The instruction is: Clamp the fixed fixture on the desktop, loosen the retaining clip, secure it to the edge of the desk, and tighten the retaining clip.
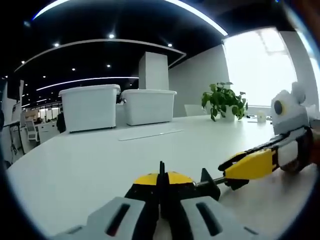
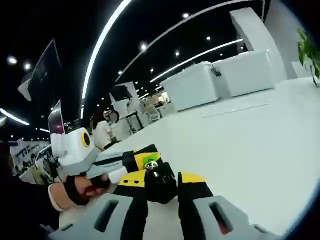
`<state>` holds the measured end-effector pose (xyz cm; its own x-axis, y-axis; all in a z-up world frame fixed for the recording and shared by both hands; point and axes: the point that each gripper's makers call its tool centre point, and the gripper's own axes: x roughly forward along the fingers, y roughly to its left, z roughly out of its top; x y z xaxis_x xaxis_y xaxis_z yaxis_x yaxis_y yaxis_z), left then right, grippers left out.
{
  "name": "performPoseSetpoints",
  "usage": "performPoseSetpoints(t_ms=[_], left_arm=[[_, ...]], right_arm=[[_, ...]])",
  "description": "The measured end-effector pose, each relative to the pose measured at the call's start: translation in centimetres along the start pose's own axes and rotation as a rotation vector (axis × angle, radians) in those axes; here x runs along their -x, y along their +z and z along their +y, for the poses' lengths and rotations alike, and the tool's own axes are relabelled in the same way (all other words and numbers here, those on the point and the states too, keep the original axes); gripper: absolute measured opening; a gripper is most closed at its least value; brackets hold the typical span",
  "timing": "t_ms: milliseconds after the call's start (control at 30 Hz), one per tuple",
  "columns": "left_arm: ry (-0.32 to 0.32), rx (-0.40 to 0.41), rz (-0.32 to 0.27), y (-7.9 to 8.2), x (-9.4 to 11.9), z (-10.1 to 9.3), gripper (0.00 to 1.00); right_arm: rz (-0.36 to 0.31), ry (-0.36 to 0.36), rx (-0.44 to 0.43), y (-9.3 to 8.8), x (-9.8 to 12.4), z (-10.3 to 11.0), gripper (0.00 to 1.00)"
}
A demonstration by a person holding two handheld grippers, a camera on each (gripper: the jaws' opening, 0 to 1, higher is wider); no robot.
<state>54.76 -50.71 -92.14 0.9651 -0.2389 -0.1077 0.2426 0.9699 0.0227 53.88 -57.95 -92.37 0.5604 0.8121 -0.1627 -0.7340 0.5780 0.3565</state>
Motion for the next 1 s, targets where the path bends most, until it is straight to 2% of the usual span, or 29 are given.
performPoseSetpoints(t_ms=[33, 100, 200, 267, 400, 467, 500, 533, 633, 700, 767, 800, 833, 867, 967, 1000], left_arm=[[0.000, 0.001, 0.000, 0.0, 0.0, 0.0, 0.04], [0.000, 0.001, 0.000, 0.0, 0.0, 0.0, 0.04], [0.001, 0.002, 0.000, 0.0, 0.0, 0.0, 0.04], [0.001, 0.002, 0.000, 0.0, 0.0, 0.0, 0.04], [0.003, 0.001, 0.000, 0.0, 0.0, 0.0, 0.04], [0.003, 0.001, 0.000, 0.0, 0.0, 0.0, 0.04], [0.004, 0.002, 0.001, 0.0, 0.0, 0.0, 0.04], [0.004, 0.002, 0.001, 0.0, 0.0, 0.0, 0.04], [0.006, 0.001, 0.001, 0.0, -0.1, 0.0, 0.04], [0.006, 0.001, 0.001, 0.0, -0.1, 0.0, 0.04], [0.008, -0.002, 0.001, 0.0, -0.1, 0.1, 0.04], [0.007, -0.001, 0.001, 0.0, -0.1, 0.1, 0.04], [0.007, -0.001, 0.001, 0.0, -0.1, 0.1, 0.04], [0.008, -0.002, 0.001, 0.0, -0.1, 0.1, 0.04], [0.008, -0.002, 0.000, -0.1, -0.1, 0.1, 0.04], [0.008, -0.002, 0.000, -0.1, -0.1, 0.1, 0.04]], right_arm=[[-0.003, -0.001, 0.050, 0.1, 0.0, 0.1, 0.20], [-0.012, -0.007, 0.210, 0.3, 0.0, 0.6, 0.19], [-0.024, -0.038, 0.503, 0.2, 0.4, 1.8, 0.19], [-0.032, -0.061, 0.757, 0.0, 0.6, 2.6, 0.19], [-0.028, -0.088, 1.132, -0.7, 0.7, 3.6, 0.19], [-0.024, -0.102, 1.241, -1.0, 0.8, 3.8, 0.19], [-0.021, -0.105, 1.322, -1.0, 0.5, 3.5, 0.19], [-0.025, -0.106, 1.355, -1.1, 0.5, 3.6, 0.19], [-0.041, -0.115, 1.351, -1.1, 0.7, 3.7, 0.19], [-0.037, -0.118, 1.418, -1.0, 0.7, 4.0, 0.19], [-0.030, -0.117, 1.413, -1.0, 0.8, 4.1, 0.19], [-0.025, -0.100, 1.365, -1.2, 0.8, 4.1, 0.21], [-0.024, -0.070, 1.268, -1.0, 1.0, 4.3, 0.21], [-0.042, -0.039, 1.116, -0.6, 1.2, 4.3, 0.21], [-0.132, 0.040, 0.519, 1.6, 1.5, 3.4, 0.36], [-0.139, 0.057, 0.353, 2.2, 1.5, 3.0, 0.40]])
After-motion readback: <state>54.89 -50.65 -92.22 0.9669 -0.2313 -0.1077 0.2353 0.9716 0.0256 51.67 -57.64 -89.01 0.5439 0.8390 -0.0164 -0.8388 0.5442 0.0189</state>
